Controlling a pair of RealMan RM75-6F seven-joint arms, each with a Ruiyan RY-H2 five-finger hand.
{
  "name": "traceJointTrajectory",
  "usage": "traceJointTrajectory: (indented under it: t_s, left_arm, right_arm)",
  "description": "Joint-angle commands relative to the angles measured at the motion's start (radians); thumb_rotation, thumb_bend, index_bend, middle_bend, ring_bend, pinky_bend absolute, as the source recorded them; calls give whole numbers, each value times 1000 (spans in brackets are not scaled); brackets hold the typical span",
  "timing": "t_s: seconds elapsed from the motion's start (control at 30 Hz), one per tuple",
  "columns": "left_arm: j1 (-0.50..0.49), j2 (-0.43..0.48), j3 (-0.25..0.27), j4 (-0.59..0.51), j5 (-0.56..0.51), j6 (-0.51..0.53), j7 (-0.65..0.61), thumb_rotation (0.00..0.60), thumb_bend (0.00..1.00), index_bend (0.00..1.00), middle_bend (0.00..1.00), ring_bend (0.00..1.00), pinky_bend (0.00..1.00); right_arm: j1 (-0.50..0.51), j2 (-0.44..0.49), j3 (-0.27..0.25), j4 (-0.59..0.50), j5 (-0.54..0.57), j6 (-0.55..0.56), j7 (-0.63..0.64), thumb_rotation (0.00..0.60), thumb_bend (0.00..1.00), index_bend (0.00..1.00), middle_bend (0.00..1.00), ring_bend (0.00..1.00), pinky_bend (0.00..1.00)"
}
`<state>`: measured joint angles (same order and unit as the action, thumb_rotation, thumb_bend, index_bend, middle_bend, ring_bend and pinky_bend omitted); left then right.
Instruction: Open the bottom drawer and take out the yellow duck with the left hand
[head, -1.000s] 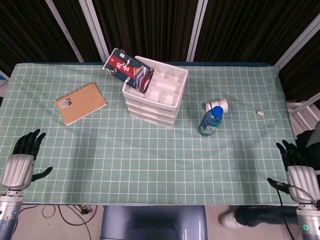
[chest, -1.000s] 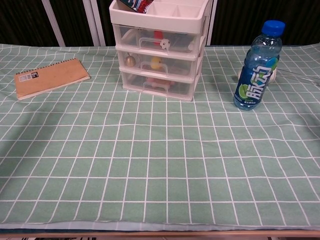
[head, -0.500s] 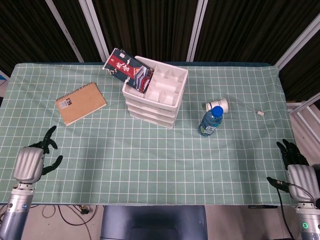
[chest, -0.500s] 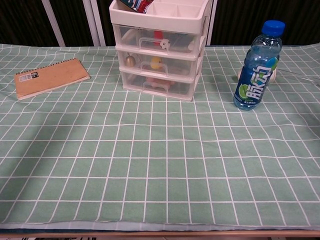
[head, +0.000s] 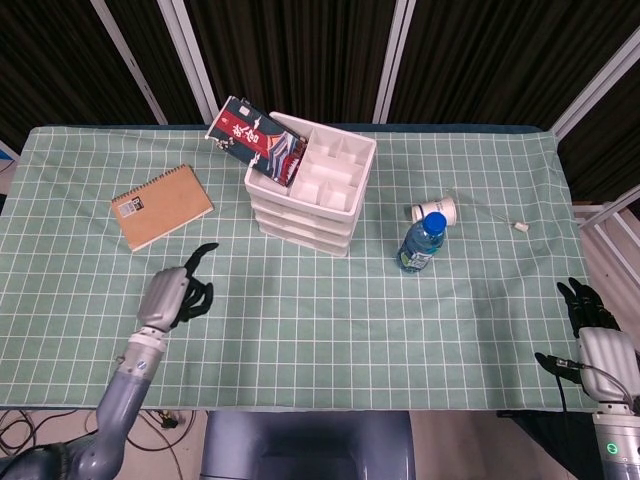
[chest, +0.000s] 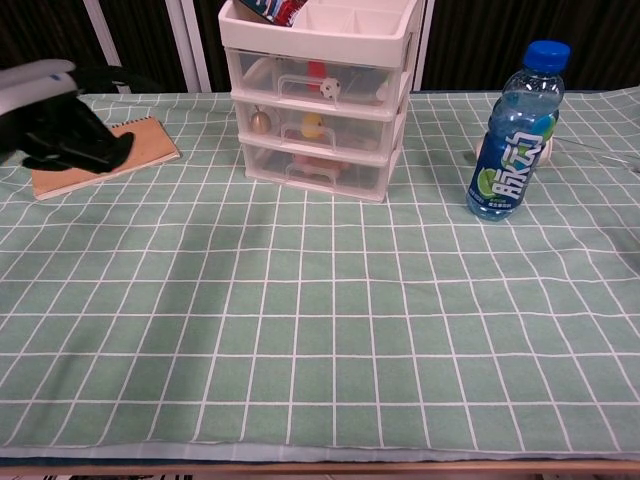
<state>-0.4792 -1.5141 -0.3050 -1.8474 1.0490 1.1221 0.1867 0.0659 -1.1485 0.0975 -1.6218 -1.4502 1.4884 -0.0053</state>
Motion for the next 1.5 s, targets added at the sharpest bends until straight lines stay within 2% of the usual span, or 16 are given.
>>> traceJointTrajectory:
  t_s: [0.03, 0.17, 0.4, 0.6, 0.8, 1.2, 1.5]
  left_arm:
    - [-119, -139, -106, 35, -210, -82, -1, 600, 584, 140, 990, 999, 1000]
    - [-195, -216, -156, 116, -331, -120, -6, 600, 586, 142, 992, 1000, 1000]
    - [-297, -332, -209, 281, -432, -155, -31, 600, 594, 165, 1000, 1000, 1000]
    - [-355, -391, -245, 397, -465, -171, -56, 600, 595, 178, 1000, 1000, 1000]
    - [-403, -425, -271, 500, -497, -231, -88, 600, 596, 180, 1000, 1000, 1000]
    - [-447, -450, -298, 584, -527, -319, -161, 600, 596, 208, 1000, 1000, 1000]
    - [-437, -467, -296, 600, -470, -302, -236, 600, 595, 212, 1000, 1000, 1000]
  right_arm:
    - [0, 2, 2, -3, 6, -4, 9, 600, 46, 0, 0, 0, 229]
    - [1, 6, 5, -9, 15, -10, 21, 600, 46, 0, 0, 0, 229]
    - [1, 10, 10, -12, 30, -17, 35, 600, 46, 0, 0, 0, 229]
    - [2, 9, 11, -13, 35, -22, 37, 600, 46, 0, 0, 0, 229]
    - [3, 10, 12, -17, 38, -25, 40, 600, 46, 0, 0, 0, 229]
    - [3, 13, 11, -23, 46, -33, 43, 600, 47, 0, 0, 0, 229]
    - [3, 15, 12, -27, 52, -37, 47, 600, 46, 0, 0, 0, 229]
